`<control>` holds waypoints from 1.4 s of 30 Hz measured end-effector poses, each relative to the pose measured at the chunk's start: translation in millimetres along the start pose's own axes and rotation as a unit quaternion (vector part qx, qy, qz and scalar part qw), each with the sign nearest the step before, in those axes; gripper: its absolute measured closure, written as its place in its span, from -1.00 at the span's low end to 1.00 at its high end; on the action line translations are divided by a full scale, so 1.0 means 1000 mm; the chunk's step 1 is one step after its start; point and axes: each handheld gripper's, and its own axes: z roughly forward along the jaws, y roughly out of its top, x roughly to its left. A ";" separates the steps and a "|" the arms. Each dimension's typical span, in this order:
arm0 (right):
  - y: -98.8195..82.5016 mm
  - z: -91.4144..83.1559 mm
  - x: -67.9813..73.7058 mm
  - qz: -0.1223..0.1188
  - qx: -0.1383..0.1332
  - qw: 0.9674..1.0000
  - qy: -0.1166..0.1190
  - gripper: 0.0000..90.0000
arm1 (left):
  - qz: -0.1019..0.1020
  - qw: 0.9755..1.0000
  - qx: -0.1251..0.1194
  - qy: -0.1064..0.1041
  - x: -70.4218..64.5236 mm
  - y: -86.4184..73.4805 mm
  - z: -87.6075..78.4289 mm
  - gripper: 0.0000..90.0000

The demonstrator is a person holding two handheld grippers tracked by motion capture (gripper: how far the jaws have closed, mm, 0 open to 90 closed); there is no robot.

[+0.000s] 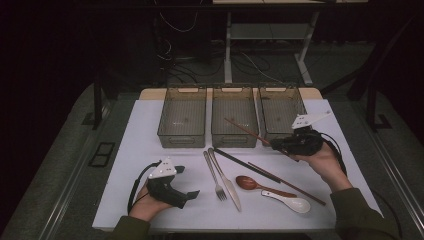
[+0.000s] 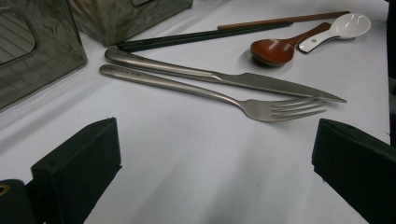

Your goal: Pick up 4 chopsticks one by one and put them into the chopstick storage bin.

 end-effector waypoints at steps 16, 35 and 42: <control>0.044 0.030 0.012 -0.006 0.009 1.000 -0.009 0.87 | -0.002 1.000 -0.002 0.003 0.000 -0.001 0.000 -1.00; 0.084 0.065 0.015 -0.009 0.024 1.000 -0.015 0.87 | -0.004 1.000 -0.004 0.007 -0.001 -0.005 -0.005 -1.00; 0.096 0.082 0.016 -0.006 0.033 0.999 -0.014 0.87 | -0.003 1.000 -0.002 0.005 -0.001 -0.005 -0.005 -1.00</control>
